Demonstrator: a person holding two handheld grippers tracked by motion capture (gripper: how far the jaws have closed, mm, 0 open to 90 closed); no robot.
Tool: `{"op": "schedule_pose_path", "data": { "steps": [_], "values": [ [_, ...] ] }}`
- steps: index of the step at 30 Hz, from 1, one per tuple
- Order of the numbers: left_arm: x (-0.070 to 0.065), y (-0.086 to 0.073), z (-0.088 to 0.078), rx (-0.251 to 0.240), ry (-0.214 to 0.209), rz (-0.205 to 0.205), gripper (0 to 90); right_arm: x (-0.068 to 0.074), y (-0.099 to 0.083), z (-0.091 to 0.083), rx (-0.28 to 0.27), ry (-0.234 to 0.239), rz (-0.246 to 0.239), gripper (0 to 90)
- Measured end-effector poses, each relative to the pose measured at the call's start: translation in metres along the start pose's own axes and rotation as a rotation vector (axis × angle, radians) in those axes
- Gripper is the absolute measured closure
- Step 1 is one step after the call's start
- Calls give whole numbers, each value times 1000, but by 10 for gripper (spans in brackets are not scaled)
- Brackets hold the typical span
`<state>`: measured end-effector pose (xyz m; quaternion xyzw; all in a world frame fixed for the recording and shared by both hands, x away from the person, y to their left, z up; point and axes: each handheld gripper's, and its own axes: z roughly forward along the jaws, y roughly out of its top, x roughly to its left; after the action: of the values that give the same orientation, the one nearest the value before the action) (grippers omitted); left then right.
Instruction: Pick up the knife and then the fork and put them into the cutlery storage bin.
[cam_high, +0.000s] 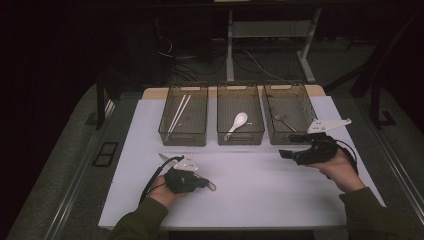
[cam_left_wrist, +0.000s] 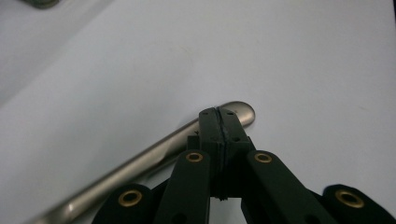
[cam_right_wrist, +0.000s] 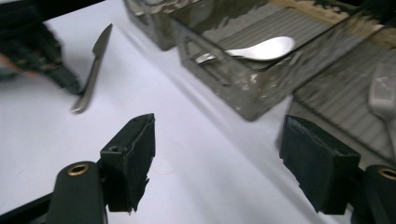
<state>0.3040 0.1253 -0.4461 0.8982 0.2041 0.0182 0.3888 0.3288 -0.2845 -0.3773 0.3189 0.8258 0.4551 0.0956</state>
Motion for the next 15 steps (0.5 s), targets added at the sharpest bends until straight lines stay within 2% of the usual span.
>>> {"op": "schedule_pose_path", "data": {
  "steps": [6,9,12,14,15],
  "values": [
    [10,11,13,-2,2,-1,892,11,-6,6,16,36,-30,262],
    [12,16,14,18,10,18,890,13,-9,10,27,38,-36,262],
    [18,14,-2,-20,30,14,805,14,-12,11,34,48,-43,262],
    [24,9,-16,-35,68,16,760,15,-14,11,30,51,-41,262],
    [27,5,-22,-42,74,8,727,15,-15,11,29,51,-43,262]
  ]
}}
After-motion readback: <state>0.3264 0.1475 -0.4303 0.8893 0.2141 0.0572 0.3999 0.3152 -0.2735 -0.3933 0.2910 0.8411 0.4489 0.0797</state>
